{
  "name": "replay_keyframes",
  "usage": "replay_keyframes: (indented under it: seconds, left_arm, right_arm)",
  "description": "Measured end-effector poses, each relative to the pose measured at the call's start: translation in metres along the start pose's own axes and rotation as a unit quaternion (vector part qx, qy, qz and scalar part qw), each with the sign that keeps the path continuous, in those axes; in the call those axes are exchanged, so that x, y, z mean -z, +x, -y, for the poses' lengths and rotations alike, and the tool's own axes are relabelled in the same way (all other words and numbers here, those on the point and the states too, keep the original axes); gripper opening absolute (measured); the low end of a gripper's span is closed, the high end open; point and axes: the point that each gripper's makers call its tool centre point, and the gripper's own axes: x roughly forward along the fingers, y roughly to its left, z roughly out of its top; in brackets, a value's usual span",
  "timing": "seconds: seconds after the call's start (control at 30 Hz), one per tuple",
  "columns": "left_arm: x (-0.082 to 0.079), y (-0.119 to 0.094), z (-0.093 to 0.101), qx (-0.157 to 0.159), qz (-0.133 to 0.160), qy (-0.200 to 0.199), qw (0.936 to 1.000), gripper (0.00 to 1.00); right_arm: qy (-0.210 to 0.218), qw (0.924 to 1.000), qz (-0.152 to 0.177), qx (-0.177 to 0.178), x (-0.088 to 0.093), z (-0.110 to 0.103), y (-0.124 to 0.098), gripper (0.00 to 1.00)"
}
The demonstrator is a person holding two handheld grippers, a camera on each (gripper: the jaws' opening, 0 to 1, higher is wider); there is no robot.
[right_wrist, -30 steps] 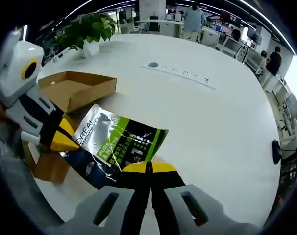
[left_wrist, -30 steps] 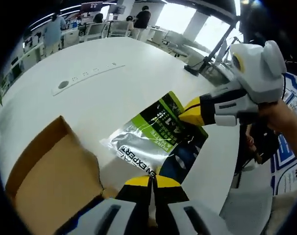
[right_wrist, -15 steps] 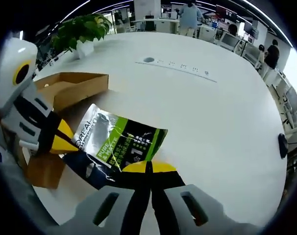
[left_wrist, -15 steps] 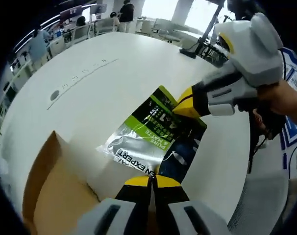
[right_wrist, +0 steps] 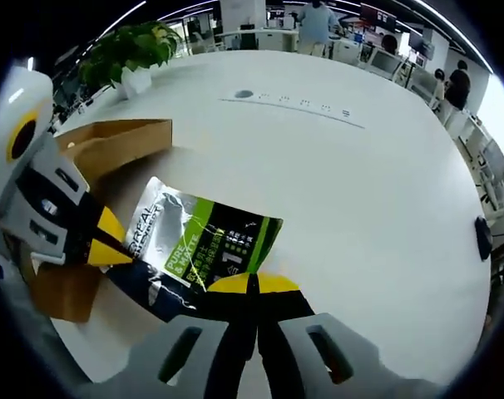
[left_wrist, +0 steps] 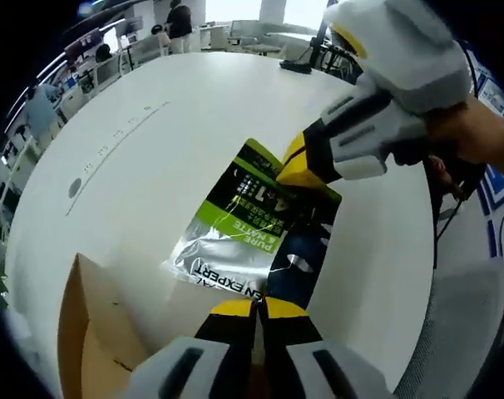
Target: Operate the shoe box by opening the lid, removing the specified soft item, and placing it in the target area until the item is outside and the box remains undamaged.
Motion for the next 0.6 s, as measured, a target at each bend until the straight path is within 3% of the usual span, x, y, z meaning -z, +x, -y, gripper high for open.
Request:
replay_keyframes:
  seconds: [0.6]
  left_arm:
    - [0.01, 0.015, -0.003, -0.04, -0.044, 0.094, 0.9938, 0.04]
  right_arm:
    - [-0.011, 0.9999, 0.002, -0.01, 0.006, 0.001, 0.015, 0.0]
